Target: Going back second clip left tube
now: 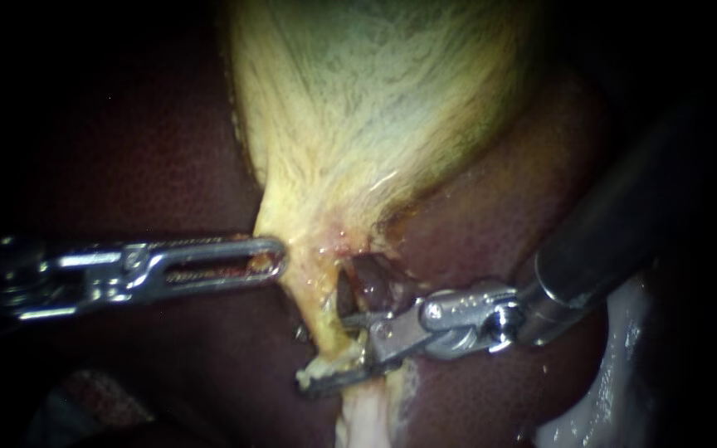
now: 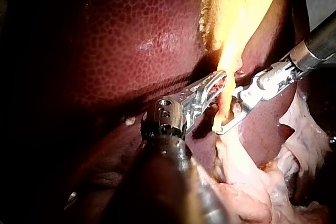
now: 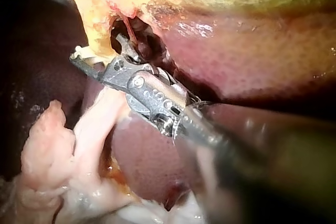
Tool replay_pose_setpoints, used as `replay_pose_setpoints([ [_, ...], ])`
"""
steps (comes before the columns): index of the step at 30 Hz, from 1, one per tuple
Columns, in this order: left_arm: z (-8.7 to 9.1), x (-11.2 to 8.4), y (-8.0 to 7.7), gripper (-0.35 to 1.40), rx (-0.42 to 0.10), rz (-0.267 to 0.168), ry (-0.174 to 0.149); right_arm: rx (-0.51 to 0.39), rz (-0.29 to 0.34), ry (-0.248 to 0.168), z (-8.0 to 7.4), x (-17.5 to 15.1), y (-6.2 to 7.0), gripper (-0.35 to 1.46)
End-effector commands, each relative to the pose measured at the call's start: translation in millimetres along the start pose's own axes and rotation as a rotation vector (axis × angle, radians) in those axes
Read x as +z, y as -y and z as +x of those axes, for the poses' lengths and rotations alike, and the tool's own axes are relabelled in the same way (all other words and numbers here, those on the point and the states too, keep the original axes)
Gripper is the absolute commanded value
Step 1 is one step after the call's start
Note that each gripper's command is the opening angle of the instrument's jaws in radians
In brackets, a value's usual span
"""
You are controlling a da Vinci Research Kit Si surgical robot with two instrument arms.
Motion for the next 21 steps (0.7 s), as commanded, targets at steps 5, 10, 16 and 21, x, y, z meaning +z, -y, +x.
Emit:
replay_pose_setpoints([
  [5,0.0,0.0,0.0,-0.35,0.000,0.000,0.000,-0.065,0.001,0.002,0.2,-0.5,-0.1,0.60],
  [10,0.0,-0.1,0.0,-0.35,0.000,0.000,0.000,-0.082,0.005,0.000,0.2,-1.3,-0.1,0.60],
  [16,0.0,-0.1,0.0,-0.35,0.000,0.000,0.000,-0.084,0.008,0.000,0.4,-1.1,0.3,0.60],
  [21,0.0,0.0,0.0,-0.35,0.000,0.000,0.000,-0.090,0.025,0.000,0.5,0.2,0.9,0.60],
])
